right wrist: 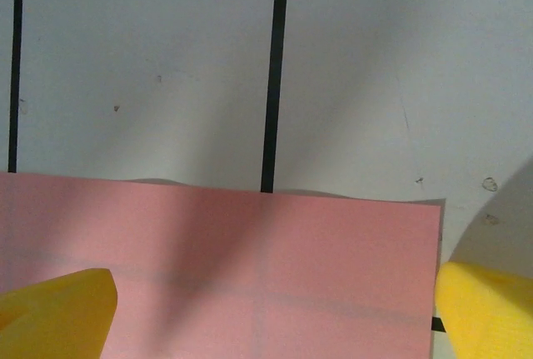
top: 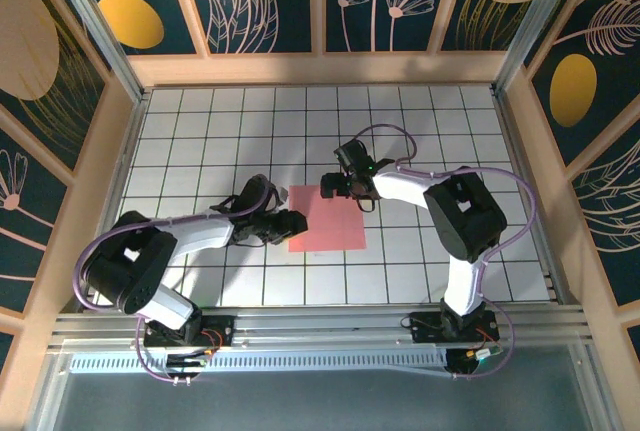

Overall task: Fold a paper plane with a square sheet of paper (fold left side to right side)
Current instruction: Pick up the square sheet of paper from the center of the table.

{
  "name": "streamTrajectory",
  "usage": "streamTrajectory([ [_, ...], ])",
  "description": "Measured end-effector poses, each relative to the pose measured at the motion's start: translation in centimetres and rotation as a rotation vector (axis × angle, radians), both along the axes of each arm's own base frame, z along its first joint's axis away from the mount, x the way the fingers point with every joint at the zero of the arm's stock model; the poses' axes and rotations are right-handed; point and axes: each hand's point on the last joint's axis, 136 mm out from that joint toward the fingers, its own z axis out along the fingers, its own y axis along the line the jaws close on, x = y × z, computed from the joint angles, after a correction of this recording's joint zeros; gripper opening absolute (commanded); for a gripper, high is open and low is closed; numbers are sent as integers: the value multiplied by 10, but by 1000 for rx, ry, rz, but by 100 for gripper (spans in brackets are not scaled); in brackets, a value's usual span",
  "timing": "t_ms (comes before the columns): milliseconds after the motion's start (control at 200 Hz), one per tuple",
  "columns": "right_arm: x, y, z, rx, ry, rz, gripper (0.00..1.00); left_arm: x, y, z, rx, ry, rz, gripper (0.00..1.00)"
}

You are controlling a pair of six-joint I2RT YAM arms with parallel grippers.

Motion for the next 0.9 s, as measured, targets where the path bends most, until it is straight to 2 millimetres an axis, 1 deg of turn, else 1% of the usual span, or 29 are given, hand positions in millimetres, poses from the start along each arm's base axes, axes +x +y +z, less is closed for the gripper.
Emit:
streamTrajectory([
  [175,-3,2,-1,-21,-6,17,98,-3,1,-9,14,28,-3,42],
  [230,-5,3,-1,-25,-5,22,97,-4,2,-12,20,37,-3,40],
  [310,-8,5,-2,-33,-4,30,97,-4,1,-14,22,41,-4,39],
  [531,-26,19,-3,-57,21,82,95,0,-1,-15,25,40,-7,38],
  [601,-35,25,-3,-66,34,105,92,1,-2,-15,25,39,-9,38],
  [741,-51,32,-4,-85,64,143,84,1,-2,-15,26,38,-9,37],
  [901,-61,36,-4,-97,93,171,74,2,-2,-14,26,37,-8,37],
])
